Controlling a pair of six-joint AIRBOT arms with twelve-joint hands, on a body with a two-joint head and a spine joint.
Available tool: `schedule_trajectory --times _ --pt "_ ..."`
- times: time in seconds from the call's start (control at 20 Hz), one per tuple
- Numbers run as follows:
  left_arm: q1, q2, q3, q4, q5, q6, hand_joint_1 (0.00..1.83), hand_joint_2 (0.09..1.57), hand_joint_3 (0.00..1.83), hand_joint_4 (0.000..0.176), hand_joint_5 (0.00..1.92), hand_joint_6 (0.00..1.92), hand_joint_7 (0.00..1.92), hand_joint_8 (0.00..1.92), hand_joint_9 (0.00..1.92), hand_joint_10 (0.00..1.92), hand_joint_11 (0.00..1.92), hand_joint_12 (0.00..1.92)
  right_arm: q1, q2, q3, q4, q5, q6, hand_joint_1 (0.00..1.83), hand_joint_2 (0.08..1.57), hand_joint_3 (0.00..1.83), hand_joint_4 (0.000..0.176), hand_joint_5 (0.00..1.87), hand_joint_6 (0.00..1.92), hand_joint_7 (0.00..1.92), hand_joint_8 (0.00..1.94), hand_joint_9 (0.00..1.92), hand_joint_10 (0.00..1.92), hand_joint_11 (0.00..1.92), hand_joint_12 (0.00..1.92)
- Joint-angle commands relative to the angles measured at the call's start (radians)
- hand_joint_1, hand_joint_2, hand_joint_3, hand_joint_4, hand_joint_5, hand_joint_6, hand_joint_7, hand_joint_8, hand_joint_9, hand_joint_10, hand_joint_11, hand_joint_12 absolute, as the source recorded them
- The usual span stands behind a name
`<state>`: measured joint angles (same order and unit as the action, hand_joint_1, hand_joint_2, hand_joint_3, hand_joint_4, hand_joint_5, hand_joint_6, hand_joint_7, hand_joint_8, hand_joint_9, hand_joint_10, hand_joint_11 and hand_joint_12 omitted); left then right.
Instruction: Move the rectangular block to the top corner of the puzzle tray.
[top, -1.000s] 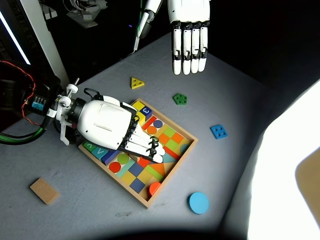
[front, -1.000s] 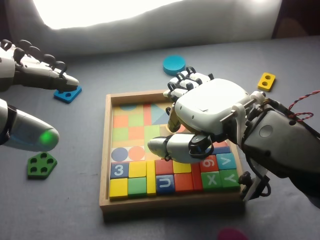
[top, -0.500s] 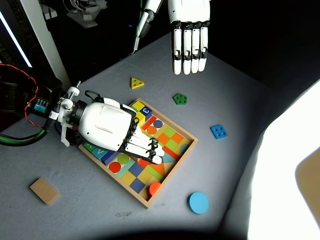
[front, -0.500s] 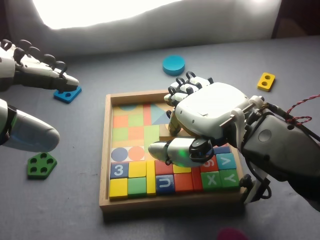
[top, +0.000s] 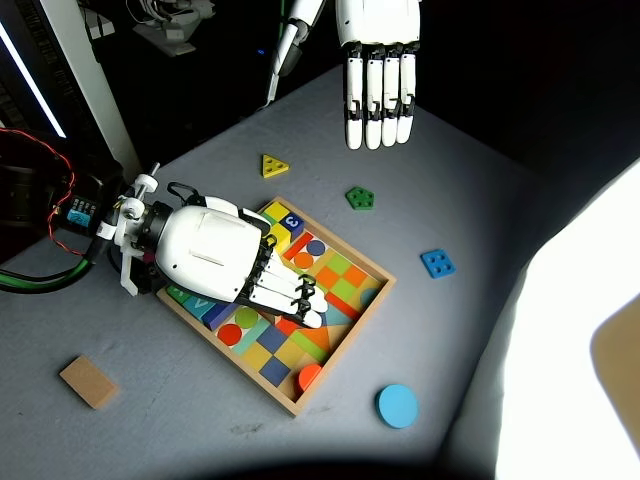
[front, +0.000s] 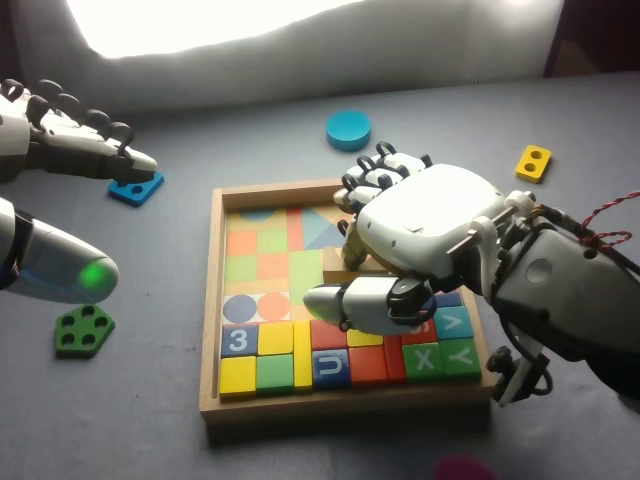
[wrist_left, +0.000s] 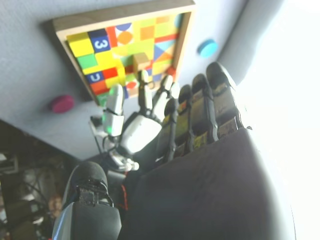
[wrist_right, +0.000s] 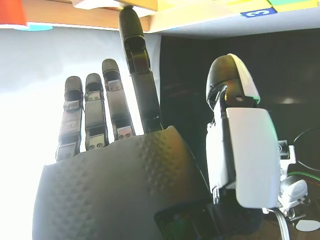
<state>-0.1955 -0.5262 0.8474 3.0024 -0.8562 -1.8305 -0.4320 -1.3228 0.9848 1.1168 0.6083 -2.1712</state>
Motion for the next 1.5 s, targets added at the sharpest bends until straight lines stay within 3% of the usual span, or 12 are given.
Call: schedule_trajectory --times 0.0,0.1,0.2,0.25,0.3,0.4,0.9,1.05,1.1,1.35,1.45 --pt "-0.012 0.000 0.001 0.010 0.084 -0.002 0.00 1.09 0.00 0.021 0.10 0.01 0.11 0.00 0.10 0.00 0.00 0.39 -0.007 0.008 0.004 -0.031 0.029 0.002 0.00 1.17 0.00 0.000 0.86 0.00 0.39 0.02 0.18 0.03 0.00 0.30" --pt "-0.012 0.000 0.001 0.010 0.084 -0.002 0.00 1.09 0.00 0.018 0.10 0.00 0.12 0.00 0.11 0.00 0.00 0.41 -0.010 0.013 0.013 -0.031 0.022 0.006 0.00 1.18 0.00 0.000 0.88 0.02 0.40 0.01 0.12 0.00 0.00 0.15" --pt "-0.012 0.000 0.002 0.010 0.084 -0.002 0.00 1.10 0.00 0.014 0.10 0.00 0.11 0.00 0.10 0.00 0.00 0.39 -0.012 0.017 0.025 -0.032 0.014 0.015 0.02 1.19 0.01 0.000 0.88 0.02 0.39 0.00 0.12 0.00 0.00 0.13" --pt "-0.012 0.000 0.002 0.010 0.085 -0.002 0.00 1.10 0.00 0.015 0.08 0.00 0.10 0.00 0.10 0.00 0.00 0.34 -0.012 0.017 0.032 -0.032 0.006 0.015 0.05 1.20 0.01 0.000 0.88 0.01 0.35 0.00 0.09 0.00 0.00 0.01" --pt "-0.012 0.000 0.002 0.010 0.085 -0.002 0.00 1.10 0.00 0.015 0.08 0.00 0.10 0.00 0.10 0.00 0.00 0.34 -0.014 0.017 0.040 -0.045 -0.003 0.024 0.05 1.20 0.01 0.000 0.88 0.01 0.35 0.00 0.09 0.00 0.00 0.01" --pt "-0.013 0.000 0.003 0.010 0.085 -0.002 0.00 1.11 0.00 0.032 0.06 0.00 0.09 0.00 0.07 0.00 0.00 0.27 -0.023 0.019 0.065 -0.116 -0.010 0.068 0.00 1.21 0.01 0.000 0.86 0.00 0.27 0.00 0.01 0.00 0.00 0.00" --pt "-0.013 0.000 0.003 0.010 0.085 -0.002 0.00 1.13 0.00 0.015 0.10 0.00 0.12 0.00 0.09 0.00 0.00 0.32 -0.030 0.019 0.143 -0.156 -0.022 0.102 0.00 1.21 0.01 0.000 0.85 0.01 0.27 0.00 0.03 0.00 0.00 0.00" --pt "-0.013 0.000 0.003 0.010 0.085 -0.002 0.00 1.12 0.00 0.023 0.10 0.00 0.11 0.00 0.08 0.00 0.00 0.27 -0.029 0.019 0.164 -0.157 -0.022 0.106 0.02 1.21 0.00 0.000 0.86 0.02 0.29 0.01 0.03 0.00 0.00 0.00" --pt "-0.013 0.000 0.003 0.010 0.085 -0.002 0.00 1.12 0.00 0.017 0.11 0.00 0.12 0.00 0.09 0.00 0.00 0.27 -0.029 0.019 0.169 -0.158 -0.021 0.106 0.00 1.21 0.00 0.000 0.85 0.01 0.26 0.00 0.02 0.00 0.00 0.00" --pt "-0.013 0.000 0.003 0.010 0.085 -0.002 0.00 1.10 0.00 0.021 0.12 0.00 0.13 0.00 0.11 0.00 0.00 0.36 -0.030 0.019 0.212 -0.162 -0.021 0.123 0.00 1.21 0.00 0.000 0.86 0.02 0.34 0.03 0.07 0.02 0.00 0.00" --pt "-0.013 0.000 0.003 0.010 0.085 -0.002 0.00 1.11 0.00 0.023 0.10 0.00 0.12 0.00 0.09 0.00 0.00 0.31 -0.030 0.018 0.223 -0.170 -0.023 0.135 0.00 1.21 0.00 0.000 0.85 0.01 0.31 0.02 0.06 0.02 0.00 0.00"
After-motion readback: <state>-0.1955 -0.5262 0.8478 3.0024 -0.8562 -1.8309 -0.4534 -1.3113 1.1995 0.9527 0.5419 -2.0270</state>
